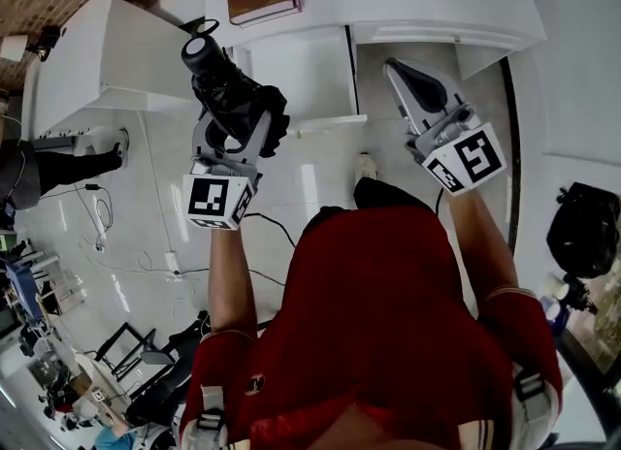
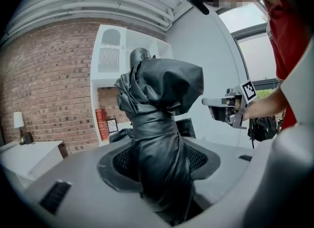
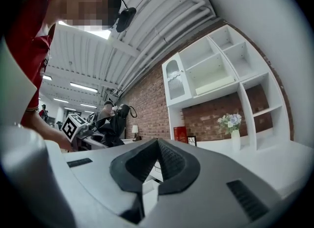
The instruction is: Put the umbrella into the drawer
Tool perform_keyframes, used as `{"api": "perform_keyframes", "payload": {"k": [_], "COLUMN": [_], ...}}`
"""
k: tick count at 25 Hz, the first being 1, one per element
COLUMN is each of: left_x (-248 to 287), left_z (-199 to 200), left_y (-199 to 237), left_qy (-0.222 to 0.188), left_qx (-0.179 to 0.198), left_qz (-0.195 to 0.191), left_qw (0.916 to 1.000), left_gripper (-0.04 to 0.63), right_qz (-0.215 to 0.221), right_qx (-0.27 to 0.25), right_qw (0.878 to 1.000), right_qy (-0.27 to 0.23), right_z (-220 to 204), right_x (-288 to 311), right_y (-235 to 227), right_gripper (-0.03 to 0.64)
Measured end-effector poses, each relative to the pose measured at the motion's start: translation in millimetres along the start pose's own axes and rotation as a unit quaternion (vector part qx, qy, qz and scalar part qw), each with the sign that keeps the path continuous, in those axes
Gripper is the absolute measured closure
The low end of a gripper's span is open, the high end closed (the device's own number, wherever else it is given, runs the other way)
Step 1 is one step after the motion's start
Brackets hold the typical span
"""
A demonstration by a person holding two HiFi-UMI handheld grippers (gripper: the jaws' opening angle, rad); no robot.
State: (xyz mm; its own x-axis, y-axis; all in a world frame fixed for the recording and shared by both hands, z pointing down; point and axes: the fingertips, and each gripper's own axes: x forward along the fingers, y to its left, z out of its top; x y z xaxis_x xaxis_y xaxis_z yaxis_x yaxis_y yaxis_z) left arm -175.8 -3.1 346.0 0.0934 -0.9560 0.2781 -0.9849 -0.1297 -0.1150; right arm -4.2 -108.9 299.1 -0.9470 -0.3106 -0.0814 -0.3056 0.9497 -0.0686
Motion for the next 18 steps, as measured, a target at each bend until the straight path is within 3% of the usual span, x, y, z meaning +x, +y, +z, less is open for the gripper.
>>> {"api": "perform_keyframes", "payload": {"k": [4,11,18], "left_x": [33,75,108], "left_z": [-11,-43,-79], "left_y": [11,24,25], "left_qy": [0.021,0.080,0.150], "left_qx": [-0.003,0.016,0.066], "left_qz": [-0.017,-0.080,-0.159], "left_qw": [0.9996,0.9934,0.9736], "left_gripper": [0.356,0.356,0.356], "right_qz": [0.005,-0.009,-0.049], "right_qx": [0.005,0.012,0.026], "right_qw": [1.000,1.000,0.998], "right_qy": [0.011,0.026,0.038], "right_z": [-8,-20,-30], "right_x": [19,44,57], "right_y": [-17,-33,-52], "right_gripper": [0.618,0.618,0.618]}}
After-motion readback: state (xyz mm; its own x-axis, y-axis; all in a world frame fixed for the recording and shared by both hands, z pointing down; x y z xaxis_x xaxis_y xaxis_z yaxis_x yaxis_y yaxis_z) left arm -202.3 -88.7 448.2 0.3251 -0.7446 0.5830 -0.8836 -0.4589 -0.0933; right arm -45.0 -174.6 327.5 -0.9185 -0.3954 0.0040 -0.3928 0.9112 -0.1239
